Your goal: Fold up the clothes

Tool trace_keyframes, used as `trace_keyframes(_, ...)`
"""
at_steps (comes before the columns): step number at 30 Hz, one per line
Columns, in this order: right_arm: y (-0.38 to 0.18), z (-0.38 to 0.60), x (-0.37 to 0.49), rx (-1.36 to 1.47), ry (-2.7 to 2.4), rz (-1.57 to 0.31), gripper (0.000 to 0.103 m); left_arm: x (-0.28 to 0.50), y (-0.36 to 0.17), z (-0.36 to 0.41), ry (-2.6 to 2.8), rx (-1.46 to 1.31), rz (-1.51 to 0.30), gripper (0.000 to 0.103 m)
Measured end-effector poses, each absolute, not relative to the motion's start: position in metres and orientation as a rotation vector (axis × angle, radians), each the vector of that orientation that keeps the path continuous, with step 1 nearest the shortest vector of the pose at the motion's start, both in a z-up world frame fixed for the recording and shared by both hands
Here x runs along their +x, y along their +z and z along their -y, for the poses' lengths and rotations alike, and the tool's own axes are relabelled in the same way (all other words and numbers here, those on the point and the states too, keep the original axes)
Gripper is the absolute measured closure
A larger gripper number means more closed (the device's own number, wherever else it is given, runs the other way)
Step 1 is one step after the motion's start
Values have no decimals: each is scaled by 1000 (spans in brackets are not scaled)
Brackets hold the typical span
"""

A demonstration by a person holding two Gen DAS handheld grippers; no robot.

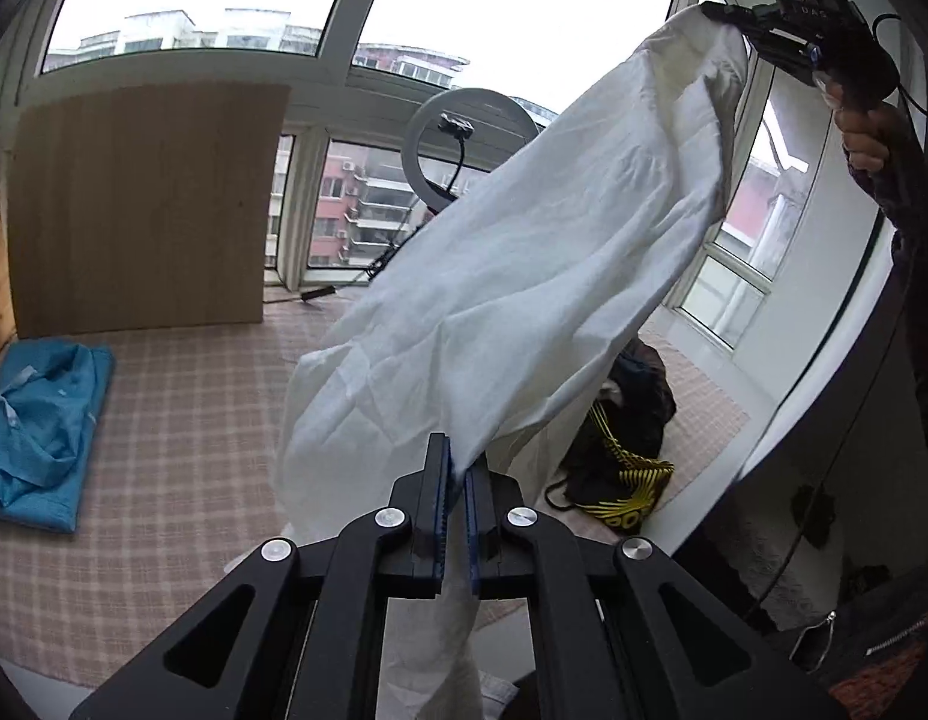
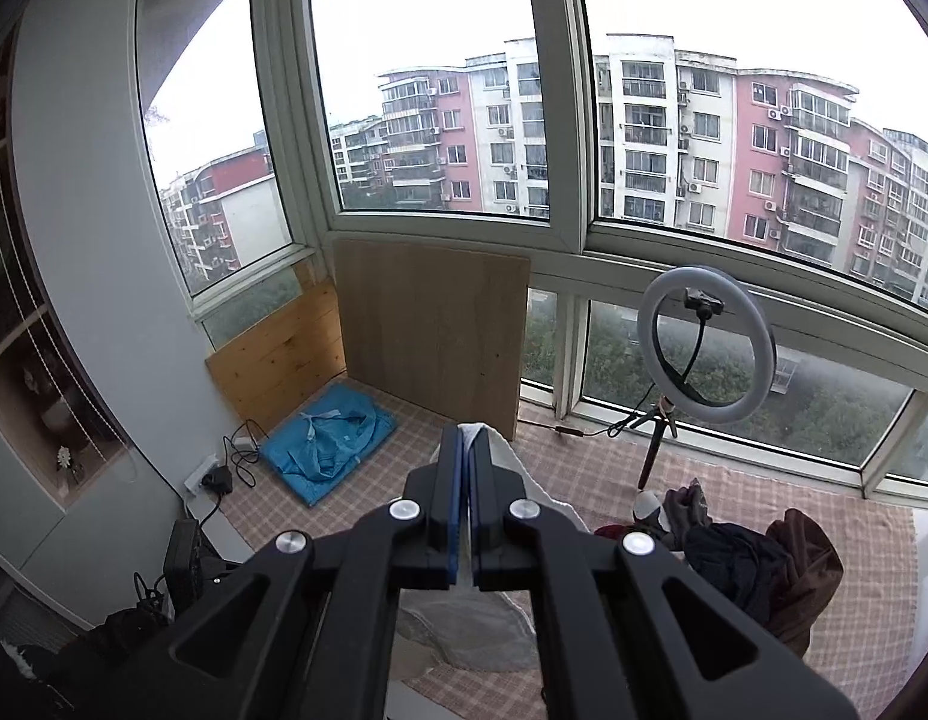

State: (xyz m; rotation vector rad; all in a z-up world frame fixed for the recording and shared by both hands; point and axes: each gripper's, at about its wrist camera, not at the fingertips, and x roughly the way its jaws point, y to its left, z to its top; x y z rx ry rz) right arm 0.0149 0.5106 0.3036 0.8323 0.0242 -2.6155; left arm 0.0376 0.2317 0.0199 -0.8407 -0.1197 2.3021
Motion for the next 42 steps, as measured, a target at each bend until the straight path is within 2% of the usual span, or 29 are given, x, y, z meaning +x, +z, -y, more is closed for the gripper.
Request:
trace_keyframes(6, 306, -493, 18, 821, -2587, -61, 101, 36, 12, -244, 2286, -851, 97, 94)
trace_keyframes(11, 306, -490, 17, 825, -2581, -81, 101, 42, 13, -252, 2299, -831, 5, 93)
trace_keyframes(13, 306, -491, 16, 823, -2578, -74, 101, 42, 12, -256, 2321, -827, -48, 102)
trace_keyframes(20, 301, -492, 15, 827, -2580, -99, 101, 47, 10, -269, 2334, -817, -89, 103)
trace_keyframes(27, 312, -518, 22, 778, -2607, -39, 101, 61, 105, -192, 2572, -595, -18, 103)
trace_keyframes(33, 333, -517, 34, 691, -2622, -19, 101, 79, 155, -158, 2720, -482, -112, 103)
trace_keyframes(42, 428, -468, 96, 463, -2689, -94, 101, 142, 243, -141, 2755, -251, -478, 103)
